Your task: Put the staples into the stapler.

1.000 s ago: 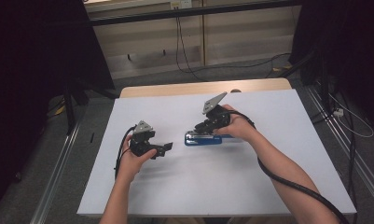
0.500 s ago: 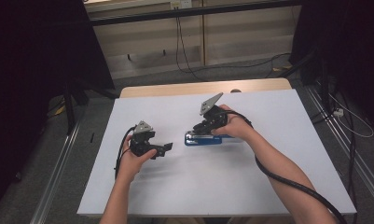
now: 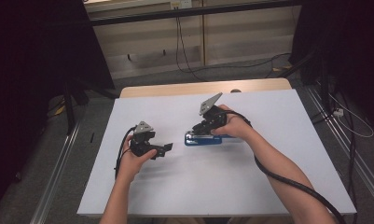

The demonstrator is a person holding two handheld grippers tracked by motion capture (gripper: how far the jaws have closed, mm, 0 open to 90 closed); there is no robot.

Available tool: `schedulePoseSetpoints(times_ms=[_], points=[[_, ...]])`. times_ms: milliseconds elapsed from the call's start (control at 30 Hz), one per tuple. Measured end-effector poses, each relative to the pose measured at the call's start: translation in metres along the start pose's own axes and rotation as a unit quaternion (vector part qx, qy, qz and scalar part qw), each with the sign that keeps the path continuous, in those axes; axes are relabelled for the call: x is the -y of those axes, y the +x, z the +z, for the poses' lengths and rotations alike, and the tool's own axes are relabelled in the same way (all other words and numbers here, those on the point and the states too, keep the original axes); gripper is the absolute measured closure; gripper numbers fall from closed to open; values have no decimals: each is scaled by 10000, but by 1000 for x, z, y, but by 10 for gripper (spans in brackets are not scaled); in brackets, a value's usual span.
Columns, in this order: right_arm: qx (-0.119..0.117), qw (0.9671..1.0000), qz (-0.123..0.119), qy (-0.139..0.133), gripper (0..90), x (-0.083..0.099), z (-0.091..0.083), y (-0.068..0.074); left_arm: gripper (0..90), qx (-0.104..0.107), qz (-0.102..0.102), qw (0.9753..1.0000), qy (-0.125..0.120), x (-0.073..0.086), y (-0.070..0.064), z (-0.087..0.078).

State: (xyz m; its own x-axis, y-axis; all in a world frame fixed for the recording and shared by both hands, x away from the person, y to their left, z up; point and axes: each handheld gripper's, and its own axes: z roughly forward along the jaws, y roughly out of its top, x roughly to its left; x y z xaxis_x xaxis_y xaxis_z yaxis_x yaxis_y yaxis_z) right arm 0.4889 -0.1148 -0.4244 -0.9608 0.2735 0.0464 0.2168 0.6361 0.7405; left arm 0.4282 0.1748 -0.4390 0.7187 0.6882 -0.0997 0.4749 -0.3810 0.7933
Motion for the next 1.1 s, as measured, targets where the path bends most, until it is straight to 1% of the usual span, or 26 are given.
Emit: schedulePoseSetpoints(times_ms=[567, 633, 900, 1100], points=[[-92, 9999, -68, 18, 795, -2, 4, -1, 60, -8, 20, 10000, 26, 0, -1, 0], [-95, 9999, -113, 41, 794, -3, 5, -1, 60, -15, 19, 10000, 28, 1, 0, 0], [-112, 9998, -156, 110, 795, -3, 8, -1, 60, -21, -14, 10000, 29, 1, 0, 0], [-131, 9998, -164, 65, 794, -3, 6, -2, 60, -23, -13, 10000, 36, 1, 0, -1]])
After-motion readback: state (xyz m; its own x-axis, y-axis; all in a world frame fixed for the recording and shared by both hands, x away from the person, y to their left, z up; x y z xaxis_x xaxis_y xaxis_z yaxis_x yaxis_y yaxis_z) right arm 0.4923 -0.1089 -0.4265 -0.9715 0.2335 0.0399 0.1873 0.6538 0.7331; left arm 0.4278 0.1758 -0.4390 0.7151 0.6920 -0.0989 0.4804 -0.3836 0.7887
